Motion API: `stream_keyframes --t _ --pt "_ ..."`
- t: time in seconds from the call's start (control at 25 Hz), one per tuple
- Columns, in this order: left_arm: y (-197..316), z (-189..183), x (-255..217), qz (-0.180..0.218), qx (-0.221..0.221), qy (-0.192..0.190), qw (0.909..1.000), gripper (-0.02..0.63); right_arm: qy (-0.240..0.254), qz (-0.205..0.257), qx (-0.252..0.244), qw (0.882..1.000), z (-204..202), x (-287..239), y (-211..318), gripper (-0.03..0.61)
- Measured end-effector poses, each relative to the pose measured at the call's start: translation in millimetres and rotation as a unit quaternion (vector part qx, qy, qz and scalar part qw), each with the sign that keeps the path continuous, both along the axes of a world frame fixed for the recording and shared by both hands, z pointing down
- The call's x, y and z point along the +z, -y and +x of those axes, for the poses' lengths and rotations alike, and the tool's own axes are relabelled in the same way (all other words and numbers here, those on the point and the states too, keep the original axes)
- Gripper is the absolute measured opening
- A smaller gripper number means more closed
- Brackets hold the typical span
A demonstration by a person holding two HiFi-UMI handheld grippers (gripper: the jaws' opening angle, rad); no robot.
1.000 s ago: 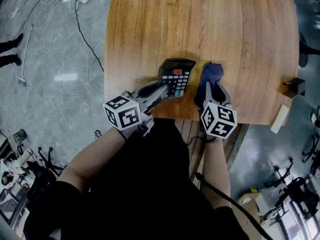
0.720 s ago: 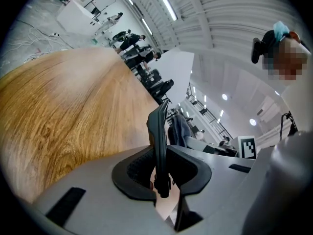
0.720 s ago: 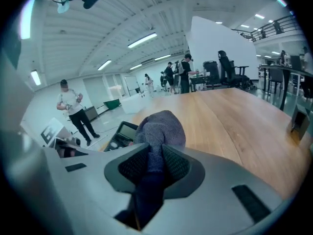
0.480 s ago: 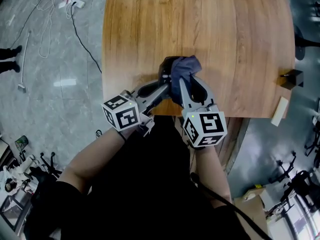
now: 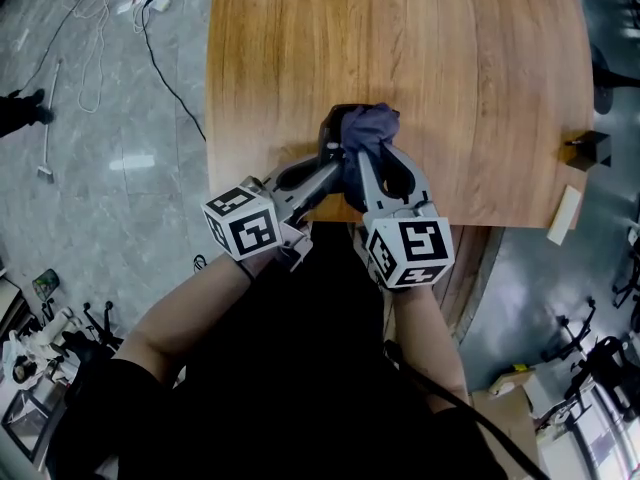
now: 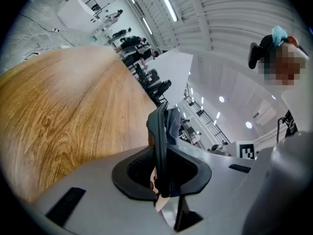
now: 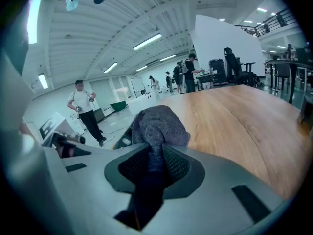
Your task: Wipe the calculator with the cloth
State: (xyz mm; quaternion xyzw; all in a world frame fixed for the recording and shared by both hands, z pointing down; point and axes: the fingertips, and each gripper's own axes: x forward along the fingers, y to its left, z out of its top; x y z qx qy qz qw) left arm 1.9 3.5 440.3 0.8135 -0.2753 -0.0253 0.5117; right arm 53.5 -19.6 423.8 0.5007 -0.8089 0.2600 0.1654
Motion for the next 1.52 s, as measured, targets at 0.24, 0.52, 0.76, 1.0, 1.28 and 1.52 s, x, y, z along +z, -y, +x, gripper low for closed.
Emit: stream_keyframes --t 0.24,0.52,0.76,1.0,1.28,1.52 --pt "4 -13 -14 0.010 -0.007 -0.009 0.9999 0.074 -0.008 -0.008 0.038 0.999 23 5 0 0.078" --pt "9 -16 -17 -0.003 -0.024 -0.017 0.9996 0.074 0.021 0.004 -0.003 1.000 -32 -18 -29 0.078" --pt "15 -22 -21 -0.005 -0.044 -0.026 0.9987 0.074 0.050 -0.012 -0.030 0.998 -53 -22 -64 0.078" --pt "17 -20 -28 0.001 -0.046 -0.024 0.9986 0.074 0.057 -0.016 -0.022 0.998 -54 -17 -75 0.078" --pt "13 -18 -35 0.005 -0.038 -0.027 0.9989 0.074 0.033 -0.021 0.028 0.999 -17 -8 -64 0.078" --pt "0 -11 -37 0.007 -0.024 -0.031 0.9992 0.074 0.020 -0.008 0.078 0.997 20 -12 -45 0.078"
